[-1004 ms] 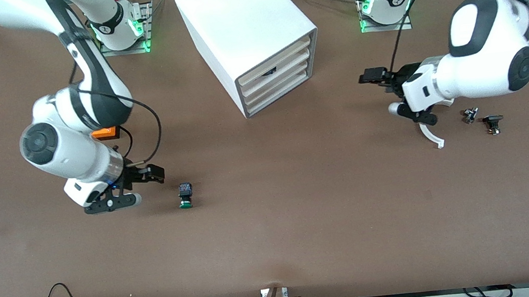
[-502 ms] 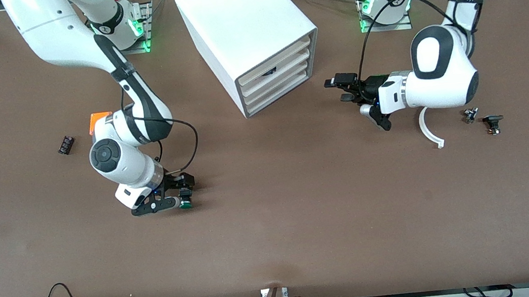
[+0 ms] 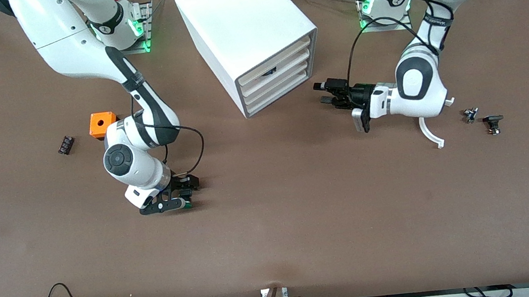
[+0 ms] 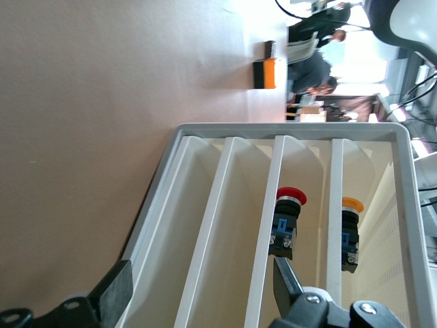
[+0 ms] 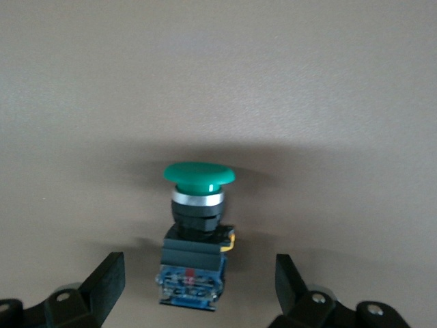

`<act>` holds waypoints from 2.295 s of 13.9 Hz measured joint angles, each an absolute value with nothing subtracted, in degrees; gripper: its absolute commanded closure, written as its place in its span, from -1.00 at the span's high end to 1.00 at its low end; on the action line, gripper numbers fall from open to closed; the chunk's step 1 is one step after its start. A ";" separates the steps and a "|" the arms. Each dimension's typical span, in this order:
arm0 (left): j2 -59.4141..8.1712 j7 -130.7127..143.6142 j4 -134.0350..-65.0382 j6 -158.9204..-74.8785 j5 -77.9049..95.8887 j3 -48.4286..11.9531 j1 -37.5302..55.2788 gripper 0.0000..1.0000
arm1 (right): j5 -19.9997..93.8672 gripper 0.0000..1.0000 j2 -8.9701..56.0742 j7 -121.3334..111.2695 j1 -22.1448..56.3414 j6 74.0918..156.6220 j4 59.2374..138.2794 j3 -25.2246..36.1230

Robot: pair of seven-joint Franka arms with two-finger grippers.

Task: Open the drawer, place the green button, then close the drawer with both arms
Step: 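Pull the drawer open with the left gripper while the right gripper lifts the button, then carry the green button over the open drawer with the right gripper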

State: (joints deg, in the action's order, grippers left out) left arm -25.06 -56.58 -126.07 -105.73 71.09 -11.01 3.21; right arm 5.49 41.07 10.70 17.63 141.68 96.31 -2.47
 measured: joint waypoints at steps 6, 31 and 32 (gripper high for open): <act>-31.10 -64.22 -127.15 -105.70 78.03 -14.34 3.55 0.16 | 5.49 -1.00 41.07 11.24 18.11 141.74 96.31 -2.41; -35.92 -70.64 -131.23 -105.30 82.44 -18.32 4.16 -1.00 | 8.45 -1.00 37.75 58.90 24.67 90.72 60.09 -2.48; -35.93 -70.85 -131.23 -105.24 82.45 -18.30 4.15 -1.00 | 8.45 -1.00 37.29 61.57 25.70 90.61 59.45 -2.48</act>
